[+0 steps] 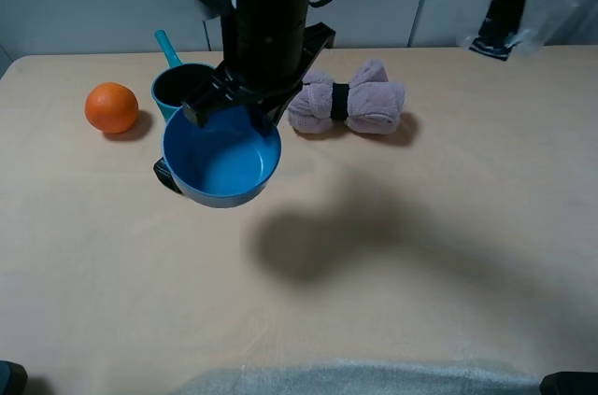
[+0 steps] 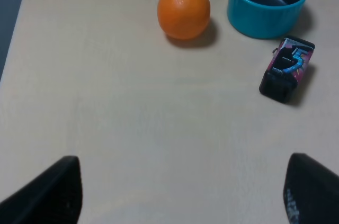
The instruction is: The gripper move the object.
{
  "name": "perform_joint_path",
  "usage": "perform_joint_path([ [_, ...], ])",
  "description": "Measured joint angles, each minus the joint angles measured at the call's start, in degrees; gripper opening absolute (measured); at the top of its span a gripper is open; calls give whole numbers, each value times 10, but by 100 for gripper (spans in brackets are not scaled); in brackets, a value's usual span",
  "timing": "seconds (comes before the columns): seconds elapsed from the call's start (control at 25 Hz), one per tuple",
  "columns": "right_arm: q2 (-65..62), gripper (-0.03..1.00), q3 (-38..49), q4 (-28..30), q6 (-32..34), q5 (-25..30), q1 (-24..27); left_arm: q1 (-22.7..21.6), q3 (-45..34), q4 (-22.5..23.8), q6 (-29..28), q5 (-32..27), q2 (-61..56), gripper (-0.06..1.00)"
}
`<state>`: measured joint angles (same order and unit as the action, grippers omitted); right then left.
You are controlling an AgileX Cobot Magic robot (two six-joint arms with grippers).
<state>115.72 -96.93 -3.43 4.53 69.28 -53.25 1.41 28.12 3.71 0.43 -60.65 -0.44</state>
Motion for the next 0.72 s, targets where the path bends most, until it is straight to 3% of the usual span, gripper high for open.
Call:
perform_joint_path([
  [0.72, 114, -3, -60, -8, -9, 9, -12, 0, 0, 0, 0, 0, 0, 83],
])
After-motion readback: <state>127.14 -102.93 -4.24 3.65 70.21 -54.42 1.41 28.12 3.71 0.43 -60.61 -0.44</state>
